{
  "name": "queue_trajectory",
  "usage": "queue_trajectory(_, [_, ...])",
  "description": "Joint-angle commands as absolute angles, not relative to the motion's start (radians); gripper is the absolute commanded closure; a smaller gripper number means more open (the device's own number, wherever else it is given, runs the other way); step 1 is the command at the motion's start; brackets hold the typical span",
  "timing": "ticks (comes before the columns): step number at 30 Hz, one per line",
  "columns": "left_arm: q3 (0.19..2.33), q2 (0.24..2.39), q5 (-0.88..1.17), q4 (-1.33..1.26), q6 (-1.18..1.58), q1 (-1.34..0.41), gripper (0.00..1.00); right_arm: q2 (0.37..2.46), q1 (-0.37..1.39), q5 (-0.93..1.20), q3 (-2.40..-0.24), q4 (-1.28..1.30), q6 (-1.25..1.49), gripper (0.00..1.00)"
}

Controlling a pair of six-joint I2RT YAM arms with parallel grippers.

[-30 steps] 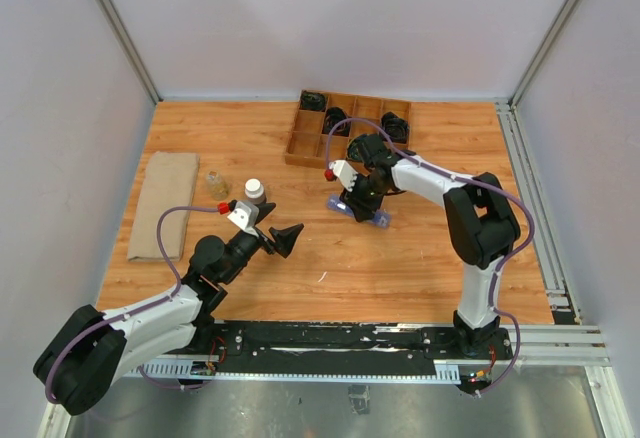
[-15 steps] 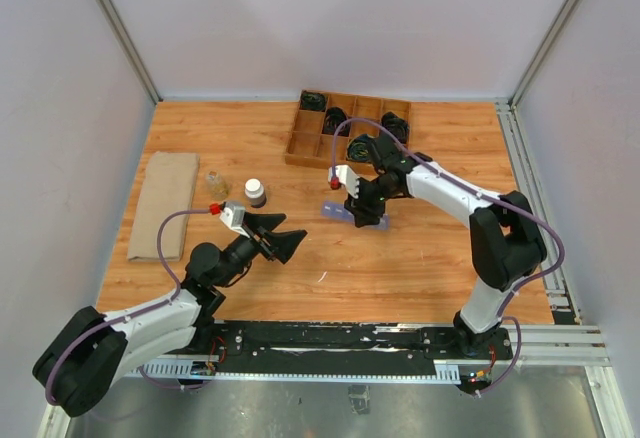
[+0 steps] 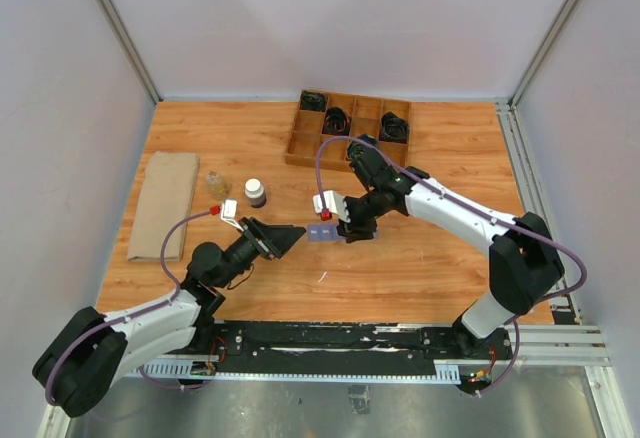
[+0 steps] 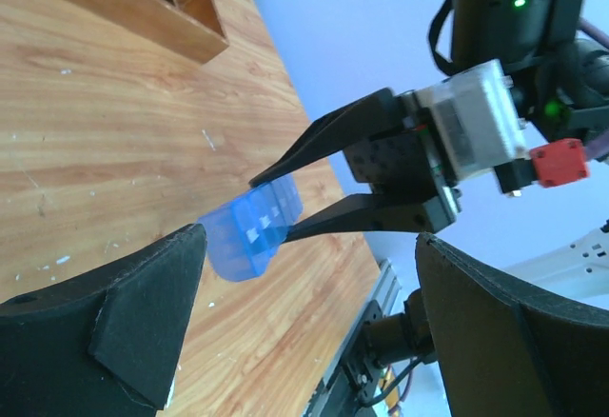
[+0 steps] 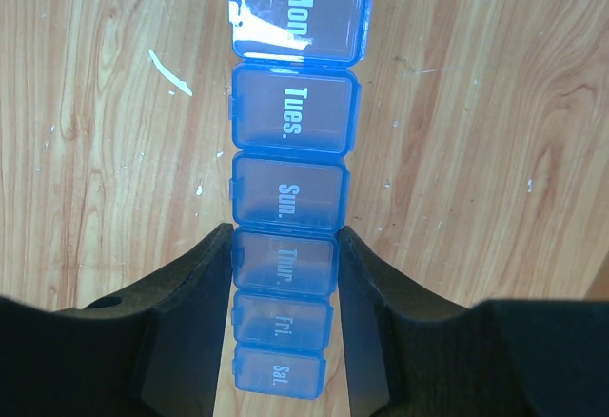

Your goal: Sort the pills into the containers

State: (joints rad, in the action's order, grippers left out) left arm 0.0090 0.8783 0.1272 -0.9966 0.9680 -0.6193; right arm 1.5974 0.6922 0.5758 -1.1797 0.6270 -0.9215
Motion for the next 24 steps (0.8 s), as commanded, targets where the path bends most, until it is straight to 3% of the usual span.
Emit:
queue_trajectory(1, [-0.015, 0.912, 0.142, -0.991, 0.999, -0.627, 0.06, 1.551, 0.707, 0.588, -1.161, 0.64, -0.95, 0.85])
queue_trajectory(13, [0.047, 1.02, 0.159, -0.994, 0.992, -0.671, 0.09, 1.51, 0.758, 0.583, -1.147, 0.622, -0.953, 0.85])
queue_trajectory(18, [0.051, 1.055, 0.148, -1.035, 1.015, -0.692, 0.18, 1.5, 0.774, 0.578, -1.137, 0.603, -0.946, 0.85])
queue_trajectory(24, [0.079, 1.133, 0.147, -1.09, 1.029, -0.723, 0.21, 1.493, 0.783, 0.575, -1.133, 0.59, -0.934, 0.85])
